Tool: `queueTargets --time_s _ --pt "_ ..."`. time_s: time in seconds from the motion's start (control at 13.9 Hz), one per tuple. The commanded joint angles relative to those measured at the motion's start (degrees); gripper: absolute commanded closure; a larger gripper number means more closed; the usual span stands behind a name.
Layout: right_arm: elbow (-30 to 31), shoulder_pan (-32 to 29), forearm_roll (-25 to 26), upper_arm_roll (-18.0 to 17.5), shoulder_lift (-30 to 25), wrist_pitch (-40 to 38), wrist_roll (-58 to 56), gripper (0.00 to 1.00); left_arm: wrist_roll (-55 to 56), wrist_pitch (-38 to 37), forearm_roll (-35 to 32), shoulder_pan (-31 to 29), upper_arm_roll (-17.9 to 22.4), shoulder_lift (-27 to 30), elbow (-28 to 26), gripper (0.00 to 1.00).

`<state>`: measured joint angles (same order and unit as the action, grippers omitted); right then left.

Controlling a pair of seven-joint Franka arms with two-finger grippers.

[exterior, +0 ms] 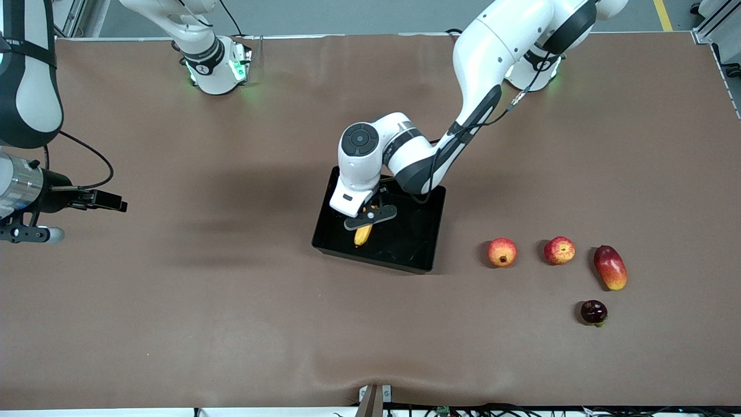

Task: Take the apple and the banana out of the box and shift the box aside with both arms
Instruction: 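Move the left gripper back into the tray over the banana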

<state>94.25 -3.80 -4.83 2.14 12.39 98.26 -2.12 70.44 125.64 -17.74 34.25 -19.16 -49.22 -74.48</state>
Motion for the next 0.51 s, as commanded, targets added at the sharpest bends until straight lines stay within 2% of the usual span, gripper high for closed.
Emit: queueTargets --time_s 0.0,0.22,0.43 --pt "1.02 -0.86 -0.88 -0.73 -0.26 1.05 -0.87 0.0 -5.99 0.31 -0.81 1.0 0.97 -1.32 1.71 0.0" --pt "3.83 -0.59 -0.88 -0.82 -0.35 4.21 -0.87 0.0 -7.16 2.32 -0.72 1.0 0.97 -2.2 1.62 0.0" --pt "3.93 0.28 -0.97 -0.82 0.09 5.44 -0.34 0.0 -7.16 2.86 -0.72 1.08 0.97 -3.16 1.62 0.0"
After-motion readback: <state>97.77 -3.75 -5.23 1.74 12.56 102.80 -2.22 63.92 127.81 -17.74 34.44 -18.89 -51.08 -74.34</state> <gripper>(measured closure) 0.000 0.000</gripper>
